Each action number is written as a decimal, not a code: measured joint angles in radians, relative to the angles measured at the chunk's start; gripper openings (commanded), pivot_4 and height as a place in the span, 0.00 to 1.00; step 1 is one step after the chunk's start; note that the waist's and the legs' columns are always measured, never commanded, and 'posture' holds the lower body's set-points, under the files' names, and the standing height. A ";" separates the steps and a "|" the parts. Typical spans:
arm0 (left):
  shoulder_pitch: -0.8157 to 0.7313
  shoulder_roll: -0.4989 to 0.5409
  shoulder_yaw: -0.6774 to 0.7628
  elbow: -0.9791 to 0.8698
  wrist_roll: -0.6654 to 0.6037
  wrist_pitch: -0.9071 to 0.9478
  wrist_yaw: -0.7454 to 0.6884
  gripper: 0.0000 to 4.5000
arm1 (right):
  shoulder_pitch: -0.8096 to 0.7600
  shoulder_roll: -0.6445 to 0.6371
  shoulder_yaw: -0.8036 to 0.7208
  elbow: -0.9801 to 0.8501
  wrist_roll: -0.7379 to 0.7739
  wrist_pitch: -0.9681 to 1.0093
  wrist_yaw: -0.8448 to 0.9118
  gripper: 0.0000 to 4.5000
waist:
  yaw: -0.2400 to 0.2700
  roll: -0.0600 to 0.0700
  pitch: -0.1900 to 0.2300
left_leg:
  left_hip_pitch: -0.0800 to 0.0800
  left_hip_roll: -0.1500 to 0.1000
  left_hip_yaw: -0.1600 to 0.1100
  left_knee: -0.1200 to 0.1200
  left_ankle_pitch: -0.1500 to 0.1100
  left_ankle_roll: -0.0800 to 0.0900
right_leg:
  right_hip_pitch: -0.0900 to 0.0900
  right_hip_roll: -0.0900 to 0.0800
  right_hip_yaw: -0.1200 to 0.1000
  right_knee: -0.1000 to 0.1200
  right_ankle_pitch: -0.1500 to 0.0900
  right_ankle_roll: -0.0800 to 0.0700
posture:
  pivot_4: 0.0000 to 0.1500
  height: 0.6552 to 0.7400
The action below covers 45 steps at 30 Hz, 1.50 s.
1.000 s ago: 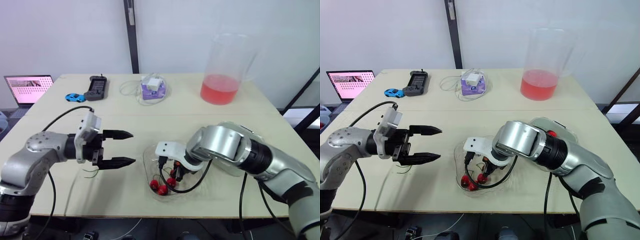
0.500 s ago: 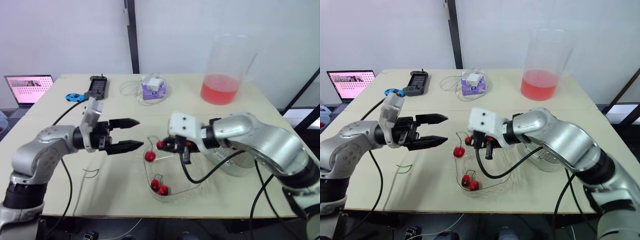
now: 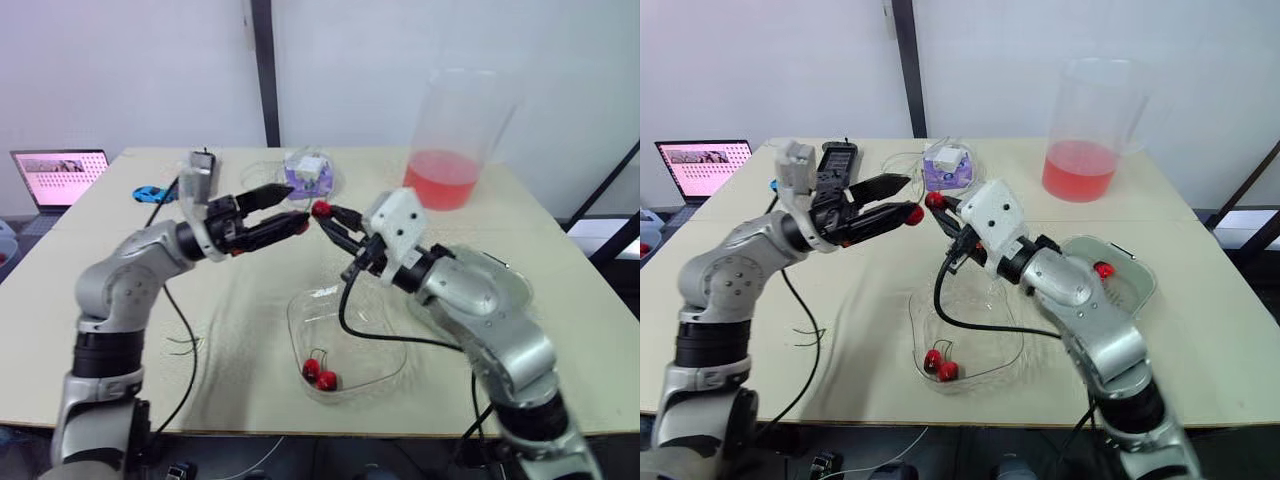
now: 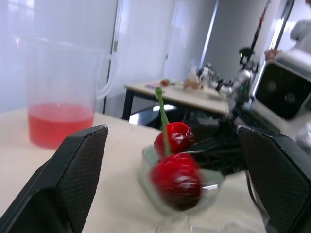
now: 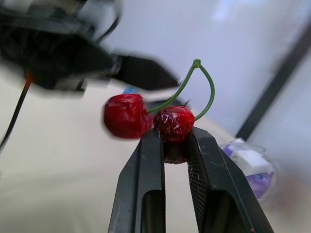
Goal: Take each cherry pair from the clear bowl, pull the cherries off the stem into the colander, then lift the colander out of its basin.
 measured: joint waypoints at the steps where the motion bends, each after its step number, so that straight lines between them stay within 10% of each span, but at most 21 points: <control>1: -0.006 -0.008 0.000 0.000 0.000 0.001 0.009 1.00 | 0.009 0.008 0.000 0.000 -0.015 -0.016 -0.014 0.08 | 0.000 0.000 0.000 | 0.000 0.000 0.000 0.000 0.000 0.000 | 0.000 0.000 0.000 0.000 0.000 0.000 | 1.00 0.92; 17: -0.127 -0.081 -0.002 0.072 -0.003 0.047 0.077 1.00 | 0.049 0.035 0.052 0.026 -0.187 -0.155 -0.026 0.08 | -0.001 0.000 0.000 | 0.001 0.000 0.000 -0.001 0.000 0.000 | 0.000 0.000 0.000 0.000 0.000 0.000 | 1.00 0.92; 20: -0.132 -0.084 -0.013 0.073 -0.003 0.054 0.067 0.82 | 0.049 0.031 0.053 0.026 -0.206 -0.165 -0.011 0.08 | 0.000 0.000 0.000 | 0.001 0.000 0.000 -0.001 0.000 0.000 | 0.000 0.000 0.000 0.000 0.000 0.000 | 1.00 0.92; 27: -0.158 -0.086 -0.023 0.075 -0.003 0.073 0.048 0.00 | 0.049 0.015 0.065 0.026 -0.251 -0.178 0.025 0.08 | -0.001 0.000 0.000 | 0.001 0.000 0.000 -0.001 0.000 0.000 | 0.000 0.000 0.000 0.000 0.000 0.000 | 1.00 0.92; 34: -0.158 -0.082 -0.026 0.077 -0.001 0.074 0.034 0.00 | 0.049 0.015 0.066 0.026 -0.272 -0.187 0.045 0.08 | -0.001 0.000 0.000 | 0.001 0.000 0.000 -0.001 0.000 0.000 | 0.000 0.000 0.000 0.000 0.000 0.000 | 1.00 0.92; 41: -0.158 -0.075 -0.037 0.094 0.008 0.071 0.019 0.00 | 0.050 -0.028 0.027 0.019 -0.255 -0.175 0.102 0.88 | 0.000 0.000 0.000 | 0.001 0.000 0.000 0.000 0.000 0.000 | 0.001 0.000 0.000 0.000 0.000 0.000 | 1.00 0.92; 45: -0.158 -0.058 -0.051 0.106 0.036 0.060 -0.020 0.00 | 0.062 -0.064 -0.110 -0.028 -0.043 -0.023 0.204 0.88 | 0.000 0.000 0.000 | 0.001 0.000 0.000 0.000 0.000 0.000 | 0.001 0.000 0.000 0.000 0.000 0.000 | 1.00 0.92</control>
